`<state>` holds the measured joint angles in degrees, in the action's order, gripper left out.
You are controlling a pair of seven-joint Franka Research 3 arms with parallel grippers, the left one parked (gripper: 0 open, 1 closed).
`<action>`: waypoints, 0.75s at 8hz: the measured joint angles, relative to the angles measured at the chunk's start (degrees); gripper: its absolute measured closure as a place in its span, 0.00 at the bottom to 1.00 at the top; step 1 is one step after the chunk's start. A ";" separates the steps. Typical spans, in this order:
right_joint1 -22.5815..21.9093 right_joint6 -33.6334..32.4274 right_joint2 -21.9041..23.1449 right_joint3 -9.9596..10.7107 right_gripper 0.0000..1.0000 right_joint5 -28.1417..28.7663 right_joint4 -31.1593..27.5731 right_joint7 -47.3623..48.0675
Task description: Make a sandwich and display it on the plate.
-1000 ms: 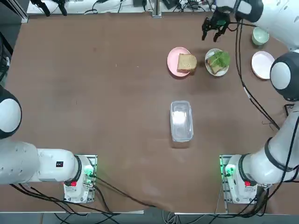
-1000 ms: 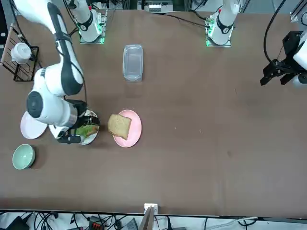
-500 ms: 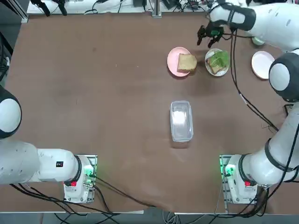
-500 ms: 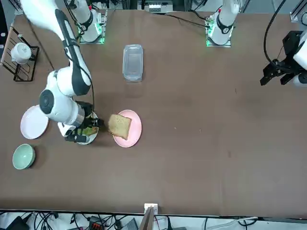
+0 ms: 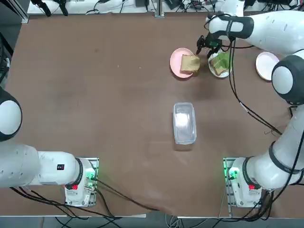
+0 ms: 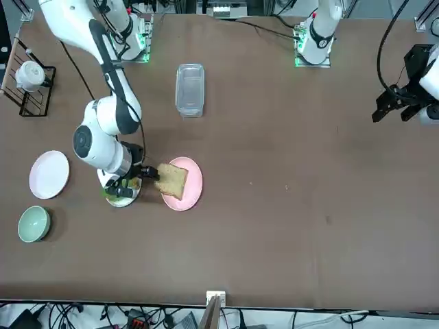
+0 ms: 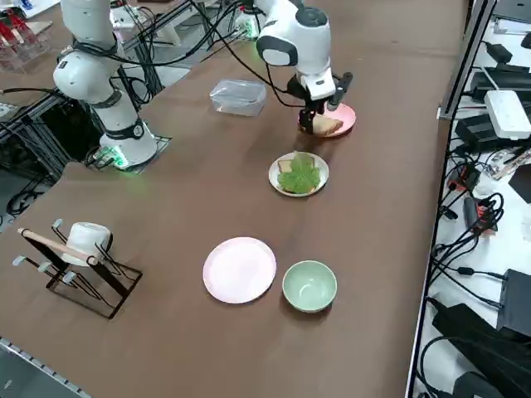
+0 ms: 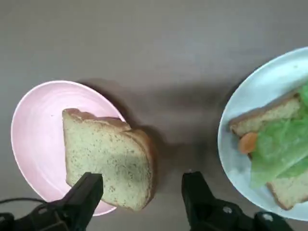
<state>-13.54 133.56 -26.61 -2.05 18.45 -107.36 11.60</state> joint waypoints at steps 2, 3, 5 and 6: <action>-0.74 1.55 -0.46 -0.04 0.00 1.91 -0.78 0.02; -1.22 3.13 -1.05 -0.05 0.00 2.04 -1.11 0.10; -1.84 5.45 -2.26 -0.05 0.00 2.05 -1.66 0.14; -2.08 6.39 -2.90 -0.05 0.00 2.05 -1.72 0.21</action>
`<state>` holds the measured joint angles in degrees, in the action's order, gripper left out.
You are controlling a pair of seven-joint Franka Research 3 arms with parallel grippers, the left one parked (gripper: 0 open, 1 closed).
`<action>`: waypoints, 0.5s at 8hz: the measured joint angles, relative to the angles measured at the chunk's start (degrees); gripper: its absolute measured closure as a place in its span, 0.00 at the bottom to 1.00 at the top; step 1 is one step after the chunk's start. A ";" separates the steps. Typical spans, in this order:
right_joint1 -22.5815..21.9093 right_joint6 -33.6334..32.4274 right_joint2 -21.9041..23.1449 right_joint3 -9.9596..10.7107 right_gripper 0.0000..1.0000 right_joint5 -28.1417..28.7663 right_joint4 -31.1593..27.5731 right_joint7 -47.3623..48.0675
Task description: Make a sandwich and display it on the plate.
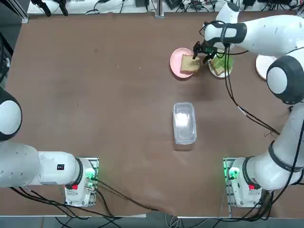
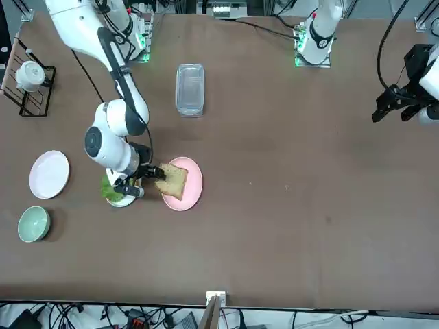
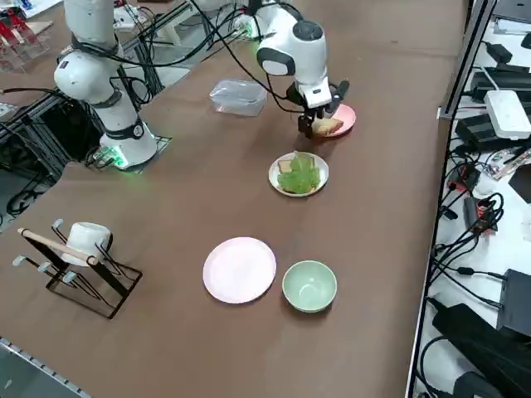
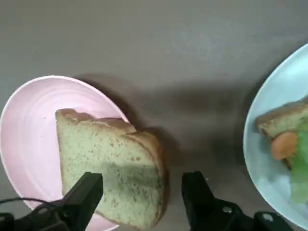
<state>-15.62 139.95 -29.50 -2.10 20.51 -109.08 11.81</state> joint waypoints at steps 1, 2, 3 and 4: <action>-0.11 0.52 -0.45 0.00 0.00 0.00 0.00 0.07; -0.14 0.76 -0.69 0.00 0.01 0.05 0.00 0.17; -0.21 1.09 -0.85 0.00 0.04 0.87 0.00 0.29; -0.36 1.40 -0.93 0.00 0.07 1.86 0.00 0.29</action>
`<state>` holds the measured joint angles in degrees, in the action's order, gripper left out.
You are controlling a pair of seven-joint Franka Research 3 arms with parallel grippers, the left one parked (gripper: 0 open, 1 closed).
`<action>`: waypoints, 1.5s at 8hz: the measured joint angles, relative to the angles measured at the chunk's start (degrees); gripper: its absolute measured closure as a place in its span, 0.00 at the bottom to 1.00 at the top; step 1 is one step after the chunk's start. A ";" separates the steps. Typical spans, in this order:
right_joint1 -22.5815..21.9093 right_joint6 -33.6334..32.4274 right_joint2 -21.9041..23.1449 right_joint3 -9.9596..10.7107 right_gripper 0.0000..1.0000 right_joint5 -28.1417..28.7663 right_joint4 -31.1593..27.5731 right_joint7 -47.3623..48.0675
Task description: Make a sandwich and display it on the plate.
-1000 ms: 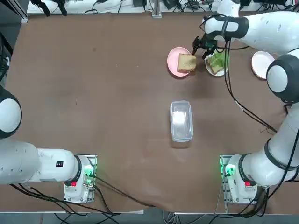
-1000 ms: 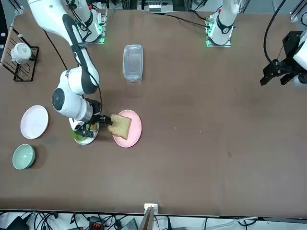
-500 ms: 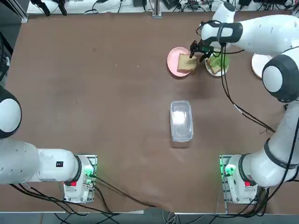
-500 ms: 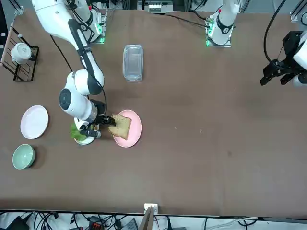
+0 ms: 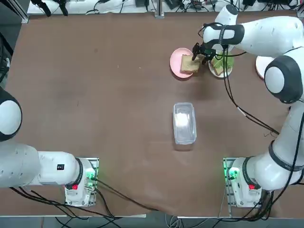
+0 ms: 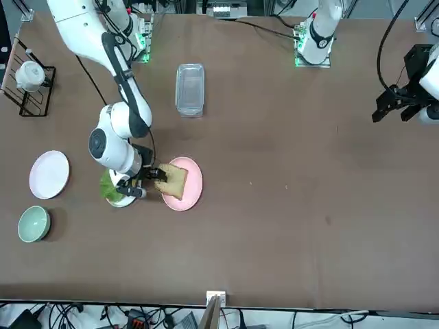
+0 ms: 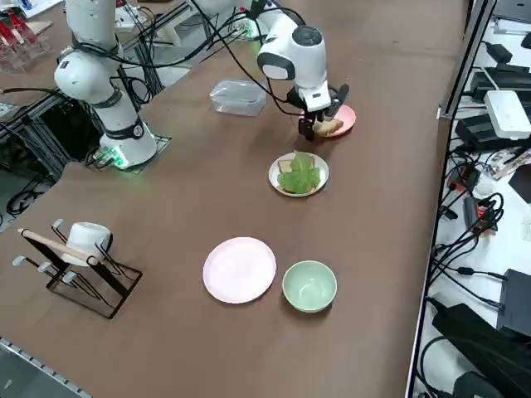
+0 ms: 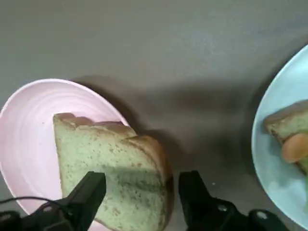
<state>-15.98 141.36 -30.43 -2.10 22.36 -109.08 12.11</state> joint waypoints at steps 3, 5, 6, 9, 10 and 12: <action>-0.30 0.10 -0.04 0.00 0.31 0.27 0.00 0.21; -0.36 0.10 -0.03 0.00 0.52 0.27 0.00 0.20; -0.40 0.03 0.02 0.00 0.74 0.27 0.01 0.18; -0.45 -2.85 1.25 0.09 0.97 0.26 0.19 0.12; -0.45 -3.62 1.88 0.21 0.97 0.26 0.20 0.12; -0.45 -3.99 3.18 0.41 0.97 0.26 0.22 0.11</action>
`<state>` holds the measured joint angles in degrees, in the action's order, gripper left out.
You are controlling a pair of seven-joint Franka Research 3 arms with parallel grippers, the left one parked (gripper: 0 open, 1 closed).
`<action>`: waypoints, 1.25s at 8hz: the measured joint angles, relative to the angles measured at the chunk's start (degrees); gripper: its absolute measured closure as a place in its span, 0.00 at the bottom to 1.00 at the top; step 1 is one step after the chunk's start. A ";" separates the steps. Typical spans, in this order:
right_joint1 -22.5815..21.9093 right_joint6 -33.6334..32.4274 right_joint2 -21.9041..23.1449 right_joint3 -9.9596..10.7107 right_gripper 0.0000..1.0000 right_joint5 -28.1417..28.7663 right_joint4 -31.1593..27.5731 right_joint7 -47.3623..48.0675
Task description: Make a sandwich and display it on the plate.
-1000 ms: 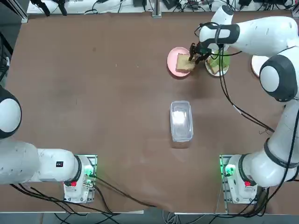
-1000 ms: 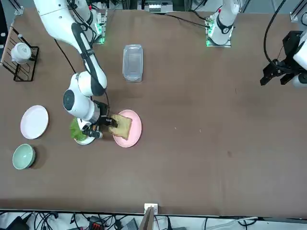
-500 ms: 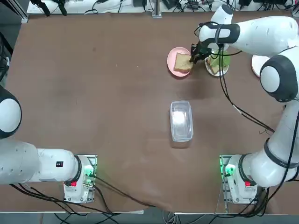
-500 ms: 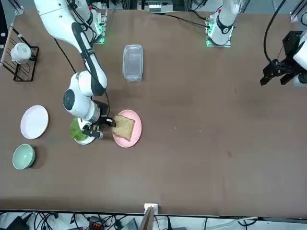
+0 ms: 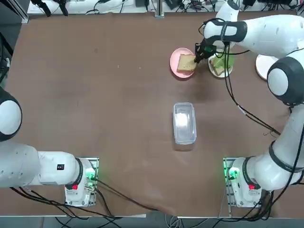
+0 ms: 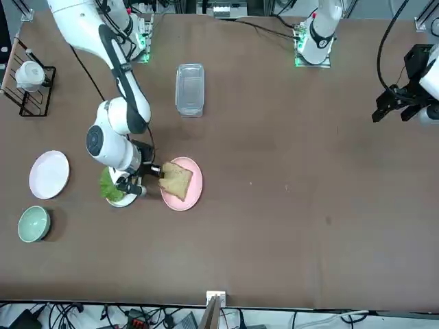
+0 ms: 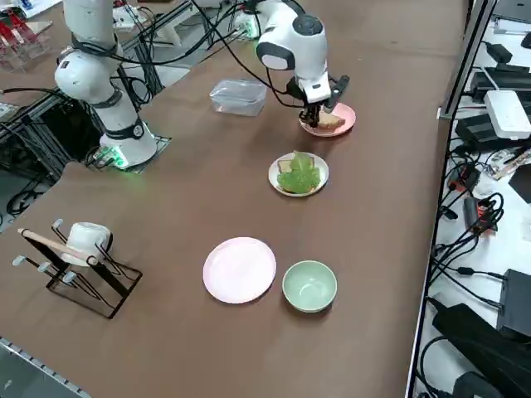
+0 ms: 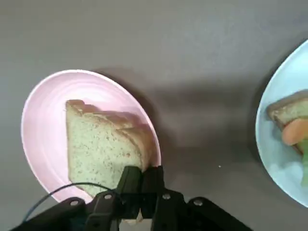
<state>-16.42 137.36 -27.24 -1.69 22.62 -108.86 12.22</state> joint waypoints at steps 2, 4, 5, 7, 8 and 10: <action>0.01 -0.14 1.68 0.22 0.97 0.00 0.37 0.00; 0.06 -0.62 3.96 0.28 0.97 0.01 1.57 0.53; 0.23 -1.82 5.44 0.36 0.97 0.01 2.20 1.08; 1.91 -7.45 8.69 0.71 0.97 0.01 3.99 1.09; 3.54 -11.78 9.75 0.84 0.97 -0.02 5.62 -0.46; 8.27 -20.31 10.35 1.05 0.97 -0.03 9.23 -9.03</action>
<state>-8.15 117.05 -16.89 -0.64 22.59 -99.63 3.19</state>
